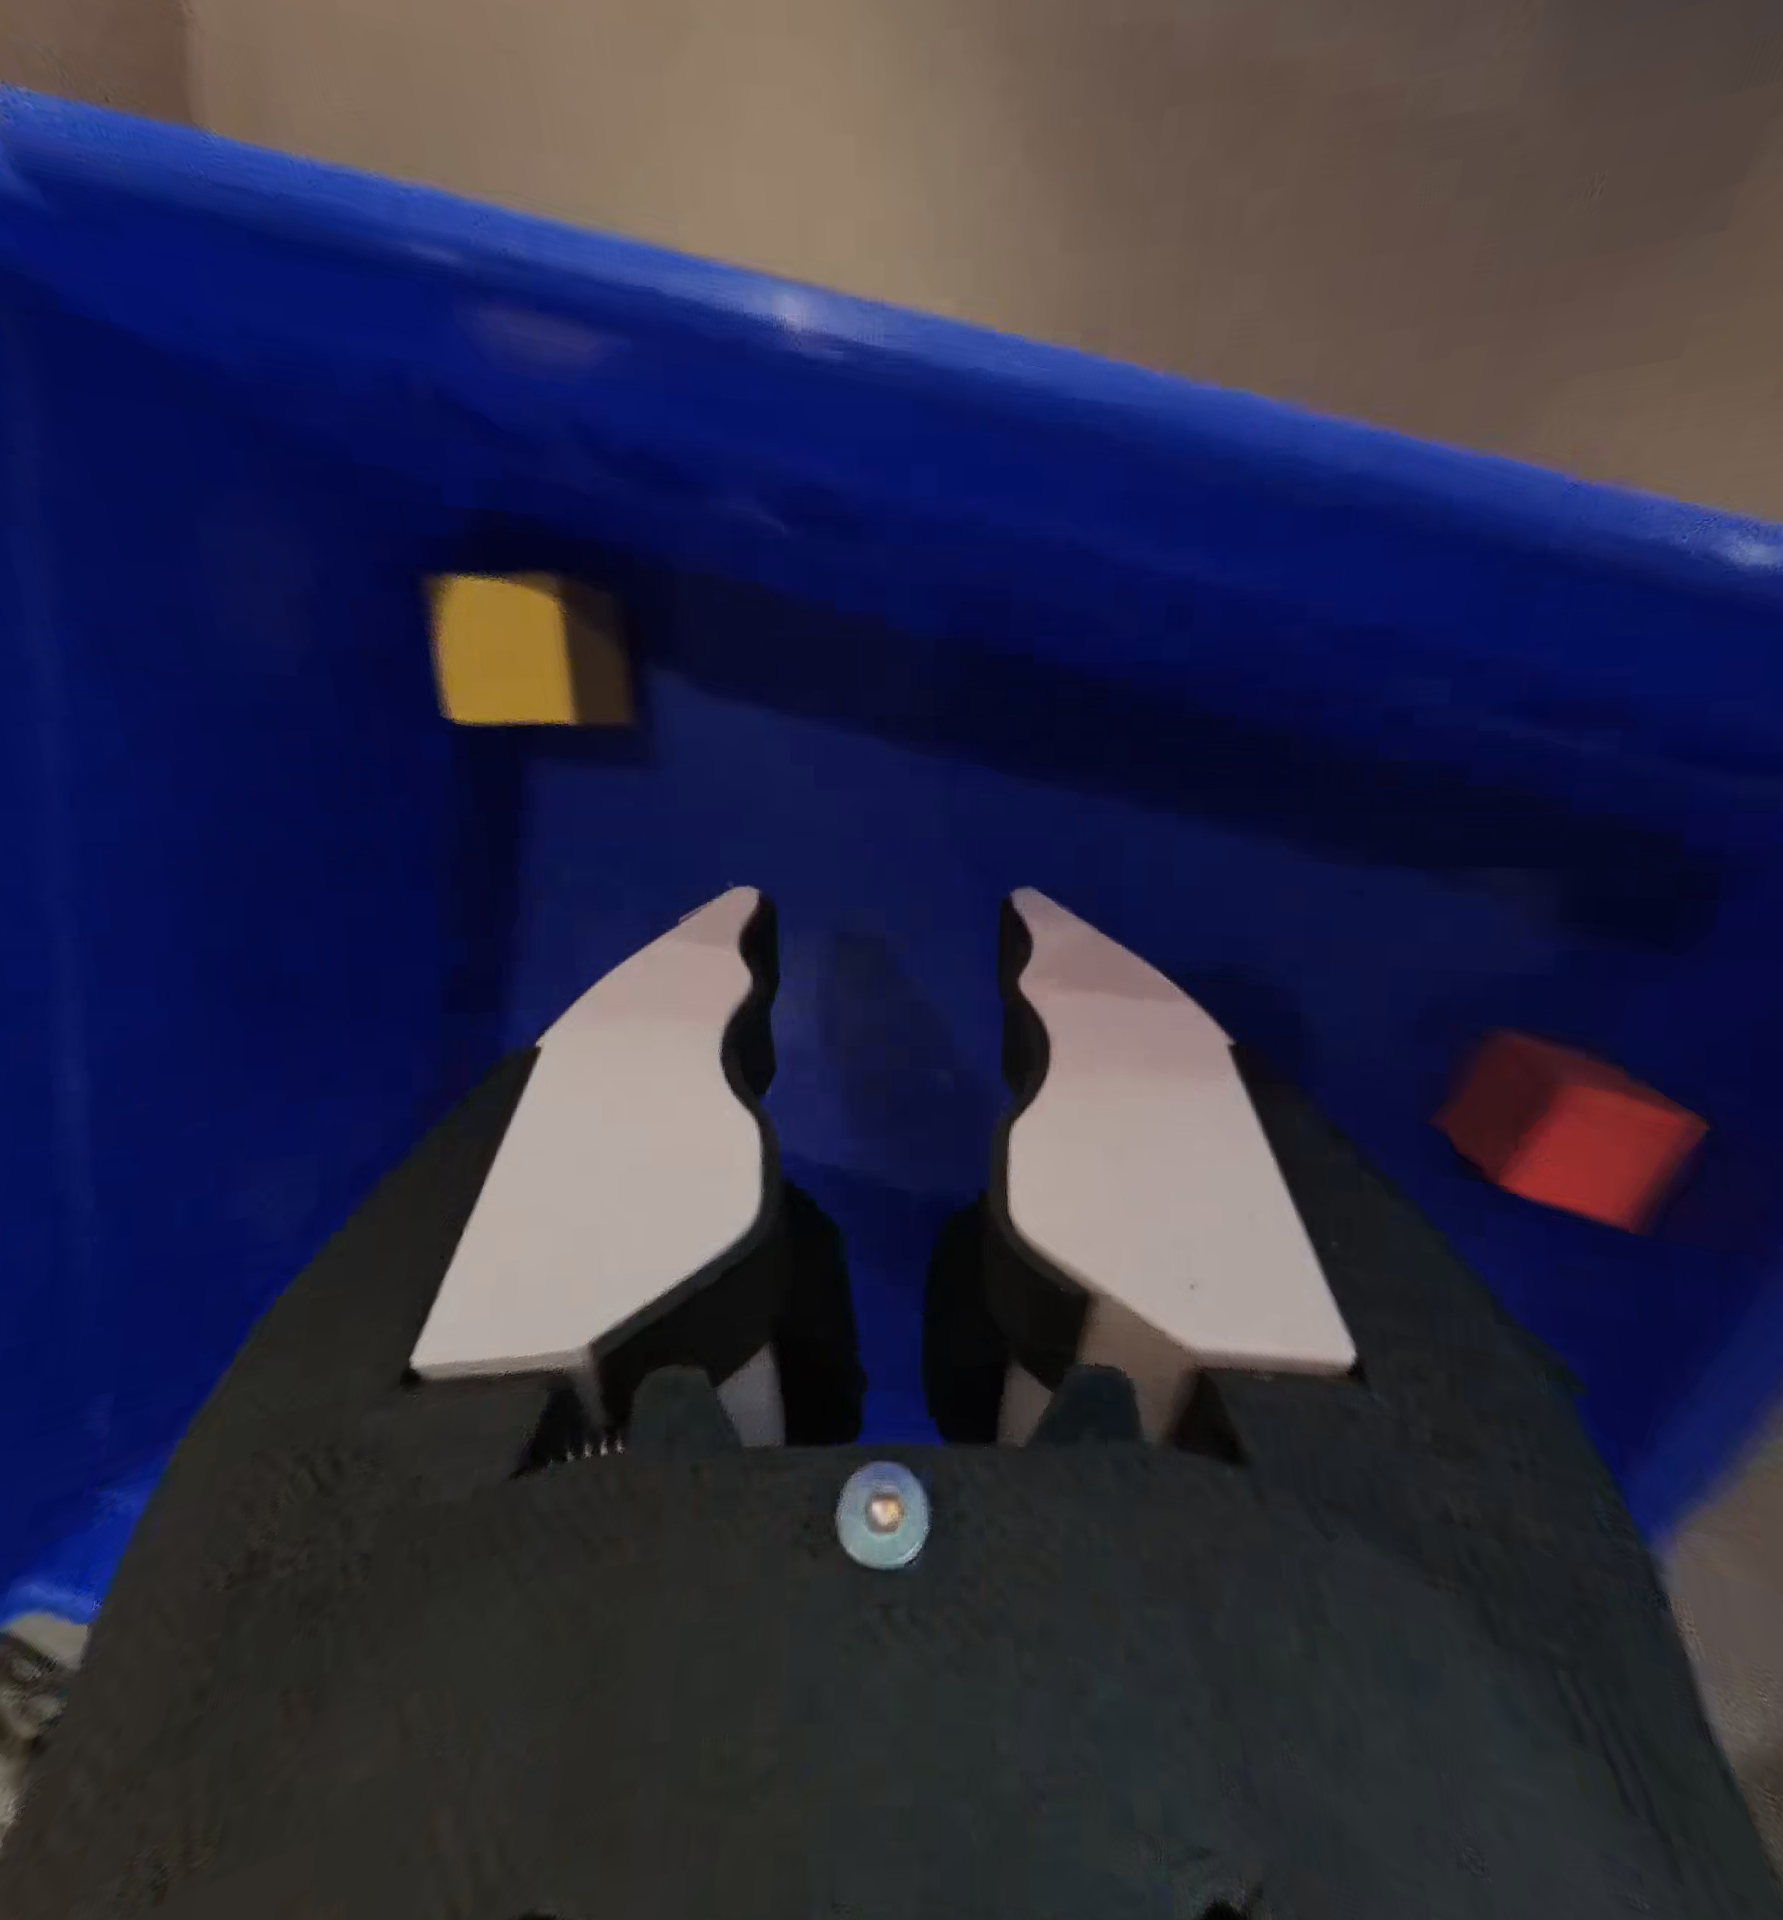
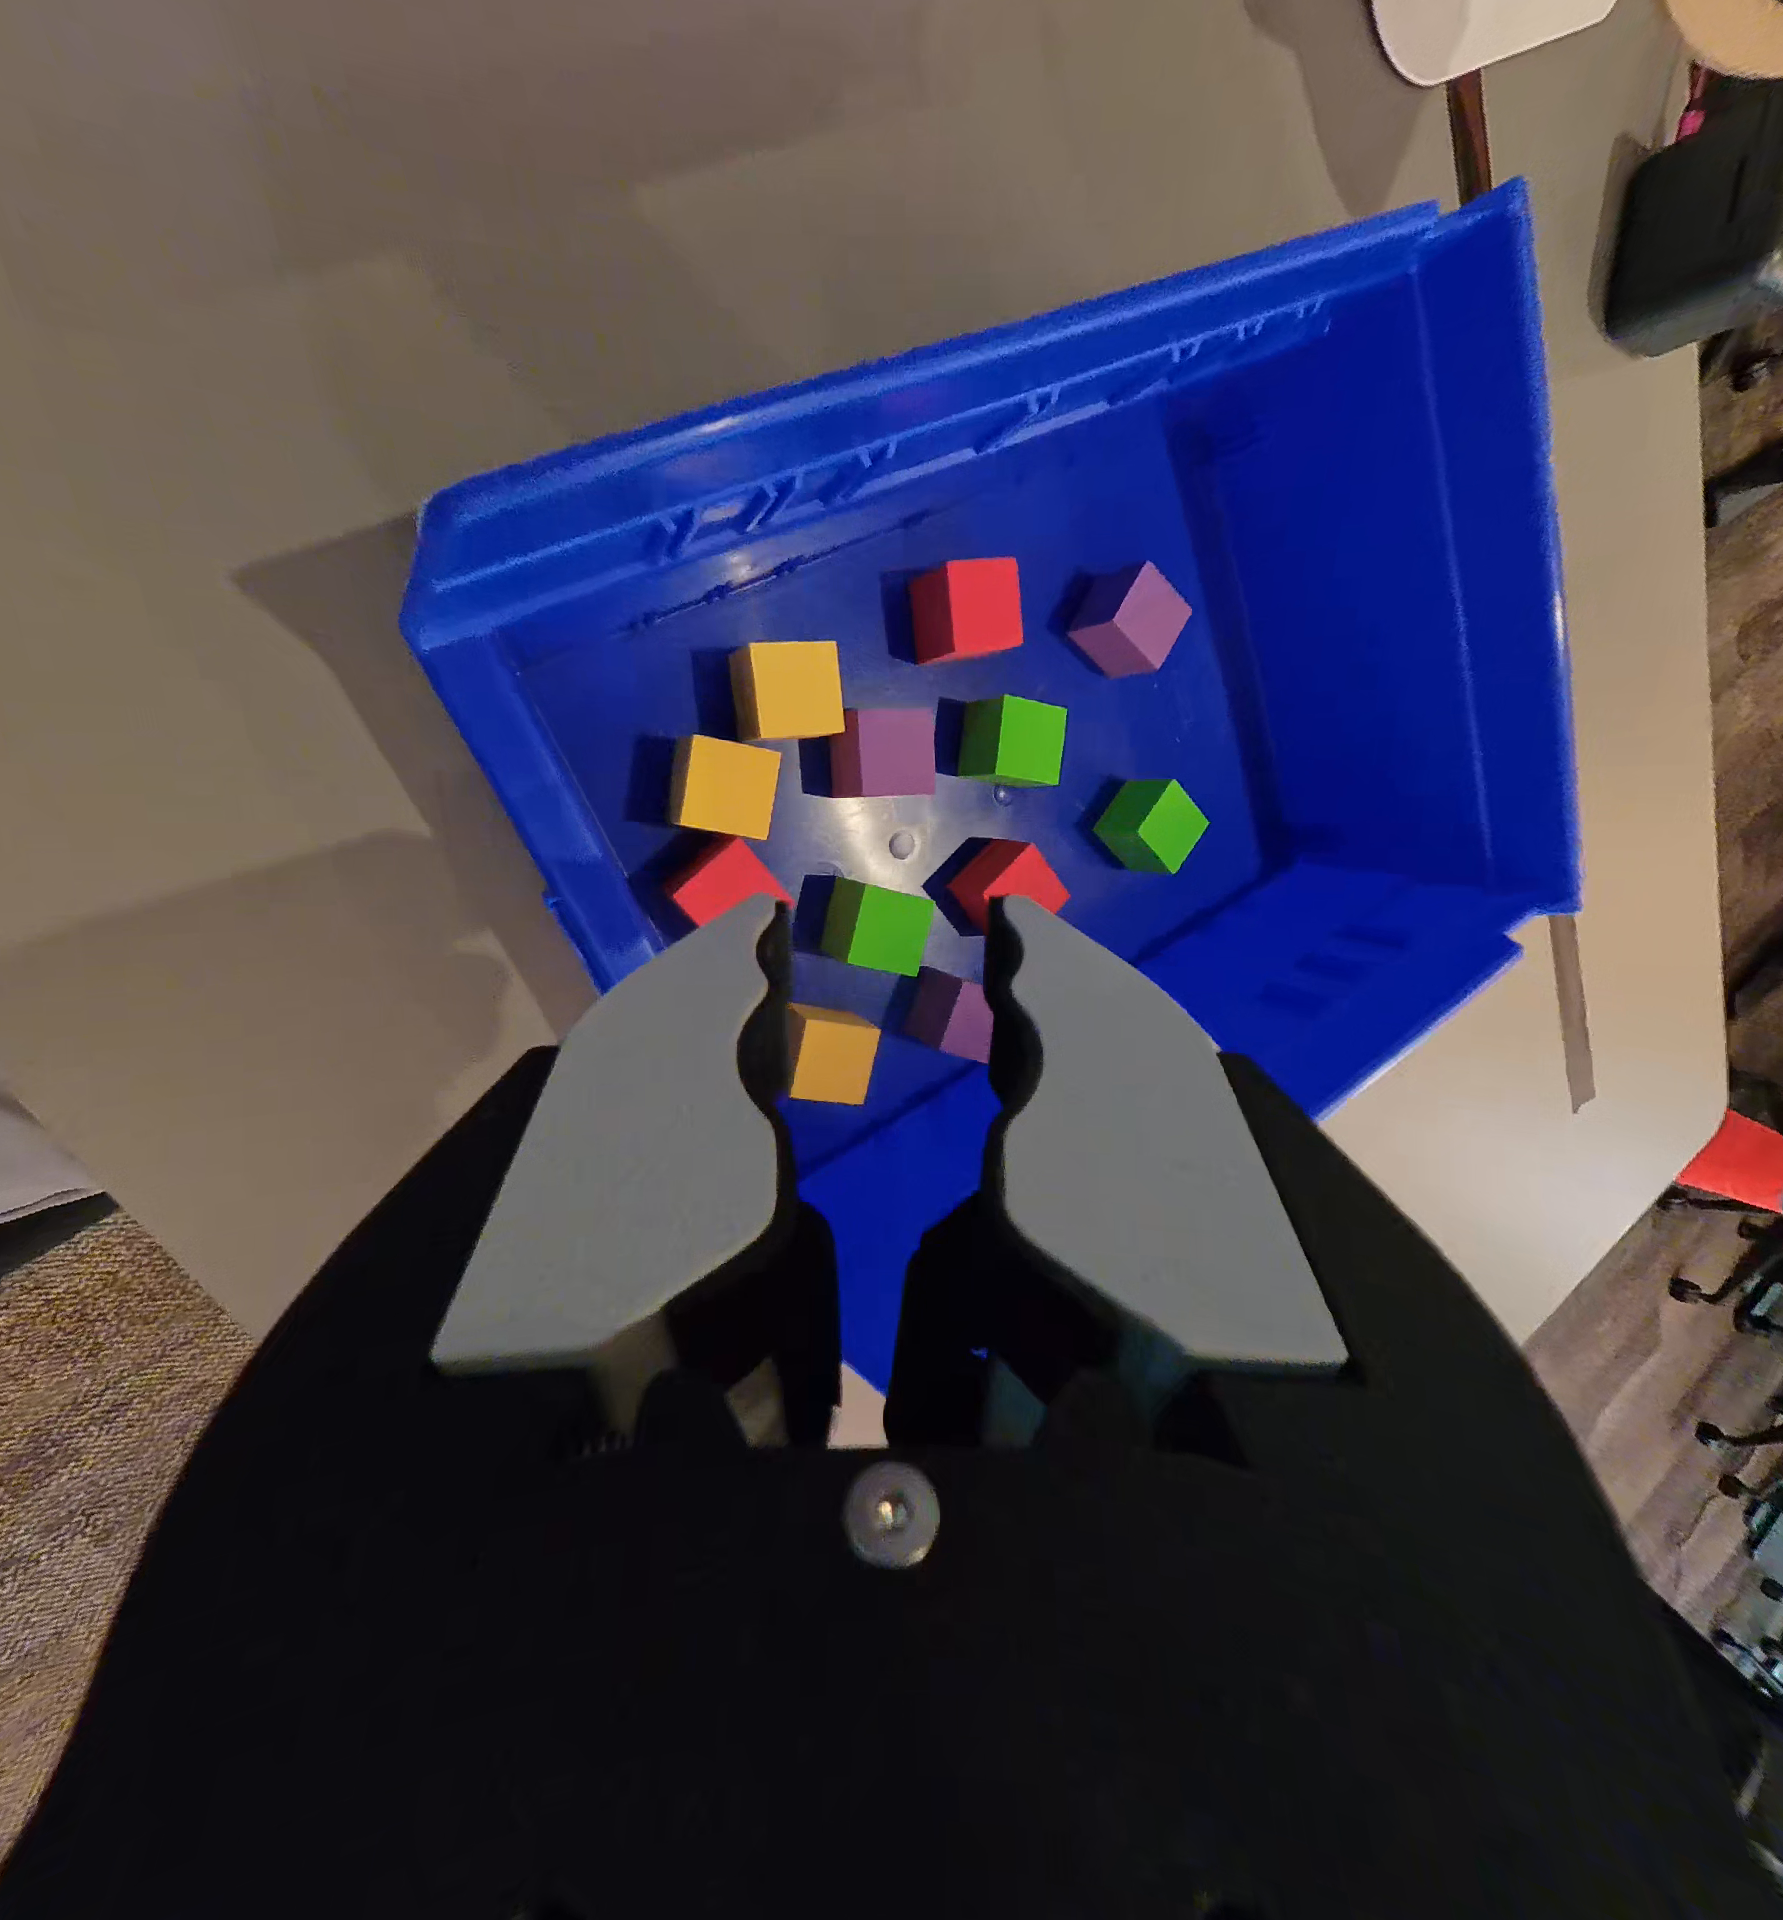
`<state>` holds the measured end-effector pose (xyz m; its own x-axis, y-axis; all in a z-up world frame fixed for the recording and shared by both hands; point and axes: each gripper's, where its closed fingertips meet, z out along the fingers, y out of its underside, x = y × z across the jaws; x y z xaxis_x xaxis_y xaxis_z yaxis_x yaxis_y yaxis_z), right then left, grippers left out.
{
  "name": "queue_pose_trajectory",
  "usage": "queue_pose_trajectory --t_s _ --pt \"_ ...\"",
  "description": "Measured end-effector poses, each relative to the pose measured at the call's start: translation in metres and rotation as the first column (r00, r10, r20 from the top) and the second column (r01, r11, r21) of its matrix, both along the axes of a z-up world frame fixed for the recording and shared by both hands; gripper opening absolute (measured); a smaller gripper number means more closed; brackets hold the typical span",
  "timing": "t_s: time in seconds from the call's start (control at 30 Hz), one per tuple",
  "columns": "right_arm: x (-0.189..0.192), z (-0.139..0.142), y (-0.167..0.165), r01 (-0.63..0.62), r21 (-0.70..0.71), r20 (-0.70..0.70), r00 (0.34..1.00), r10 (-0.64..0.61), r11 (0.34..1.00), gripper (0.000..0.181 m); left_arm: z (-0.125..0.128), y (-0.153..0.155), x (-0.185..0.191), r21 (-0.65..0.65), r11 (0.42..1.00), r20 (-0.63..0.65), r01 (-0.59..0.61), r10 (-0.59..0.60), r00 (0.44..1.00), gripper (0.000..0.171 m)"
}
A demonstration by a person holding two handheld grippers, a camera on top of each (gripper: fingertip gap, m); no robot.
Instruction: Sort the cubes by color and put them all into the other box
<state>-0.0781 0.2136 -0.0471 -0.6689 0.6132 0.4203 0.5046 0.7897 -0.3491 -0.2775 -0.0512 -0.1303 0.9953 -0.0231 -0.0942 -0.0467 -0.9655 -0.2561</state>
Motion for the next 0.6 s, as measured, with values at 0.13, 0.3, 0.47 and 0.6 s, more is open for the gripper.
queue_pose_trajectory --t_s 0.13,0.3,0.47,0.6 --pt "-0.002 -0.012 0.002 0.005 -0.004 0.019 1.0 -0.005 1.0 0.036 0.012 -0.025 0.055 -0.102 0.993 0.278 -0.059 0.085 0.957 0.037" --pt "-0.001 -0.02 -0.004 0.006 -0.024 0.017 1.0 -0.005 1.0 0.036 0.017 -0.032 0.095 -0.15 0.954 0.343 -0.259 0.296 0.892 0.037" --pt "0.0 -0.021 -0.01 0.003 -0.044 -0.009 1.0 -0.004 0.999 0.036 0.018 -0.042 0.1 -0.095 0.846 0.209 -0.525 0.533 0.82 0.037" --pt "-0.002 -0.019 -0.021 -0.031 -0.075 -0.05 0.998 0.027 0.997 0.035 0.018 -0.045 0.104 -0.017 0.731 0.212 -0.682 0.67 0.712 0.025"
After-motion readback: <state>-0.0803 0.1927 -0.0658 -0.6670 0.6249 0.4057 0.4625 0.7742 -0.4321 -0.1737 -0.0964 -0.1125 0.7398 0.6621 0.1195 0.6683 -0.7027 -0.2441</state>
